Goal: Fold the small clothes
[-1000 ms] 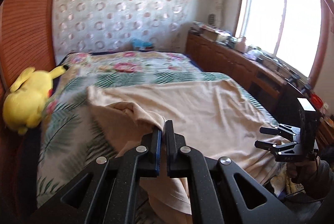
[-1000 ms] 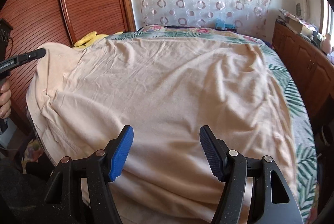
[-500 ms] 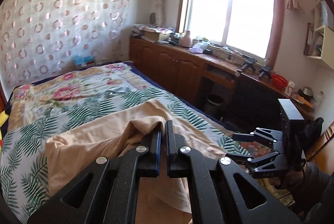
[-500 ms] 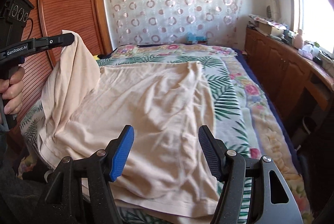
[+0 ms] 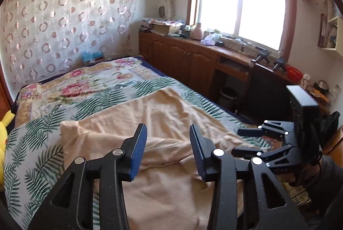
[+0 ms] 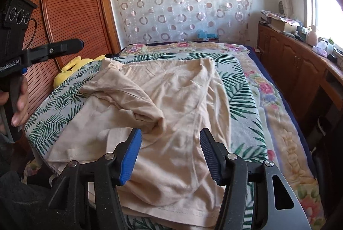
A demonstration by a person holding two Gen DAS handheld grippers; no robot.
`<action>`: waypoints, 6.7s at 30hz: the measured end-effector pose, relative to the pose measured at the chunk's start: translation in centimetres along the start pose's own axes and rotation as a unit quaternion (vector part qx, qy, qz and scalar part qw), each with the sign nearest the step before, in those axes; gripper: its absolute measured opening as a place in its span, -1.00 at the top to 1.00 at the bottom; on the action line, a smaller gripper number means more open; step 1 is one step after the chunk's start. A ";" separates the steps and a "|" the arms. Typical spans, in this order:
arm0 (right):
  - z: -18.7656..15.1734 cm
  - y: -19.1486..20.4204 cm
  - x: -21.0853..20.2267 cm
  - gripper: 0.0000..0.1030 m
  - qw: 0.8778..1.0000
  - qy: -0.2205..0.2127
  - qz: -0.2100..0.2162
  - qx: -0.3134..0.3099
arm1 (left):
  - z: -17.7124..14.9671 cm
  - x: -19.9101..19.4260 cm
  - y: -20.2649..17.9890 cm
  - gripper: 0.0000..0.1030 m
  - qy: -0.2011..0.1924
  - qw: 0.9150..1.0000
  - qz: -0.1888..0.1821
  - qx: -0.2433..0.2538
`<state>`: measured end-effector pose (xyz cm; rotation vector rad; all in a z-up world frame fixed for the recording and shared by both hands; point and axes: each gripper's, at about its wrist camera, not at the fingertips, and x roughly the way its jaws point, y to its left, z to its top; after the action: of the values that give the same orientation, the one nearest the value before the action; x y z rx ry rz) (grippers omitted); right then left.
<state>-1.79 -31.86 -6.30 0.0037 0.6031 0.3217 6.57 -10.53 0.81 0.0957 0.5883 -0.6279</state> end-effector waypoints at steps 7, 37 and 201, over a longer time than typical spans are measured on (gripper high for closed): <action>2.1 0.8 3.5 -0.14 0.999 0.018 0.017 -0.026 | -3.2 0.4 3.5 -0.54 0.022 0.998 0.029 -0.044; 3.7 0.6 -2.7 0.82 0.996 -0.027 0.021 -0.077 | -6.5 0.1 5.9 -0.54 0.031 0.993 0.078 -0.078; -2.3 -3.8 -3.8 0.90 0.990 0.133 -0.028 -0.028 | -10.4 -0.6 -1.1 0.42 0.131 0.991 -0.018 -0.028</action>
<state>-4.92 -36.84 -6.42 -0.1121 0.8575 0.2871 0.52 -8.44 -7.42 0.1173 0.8632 -0.6380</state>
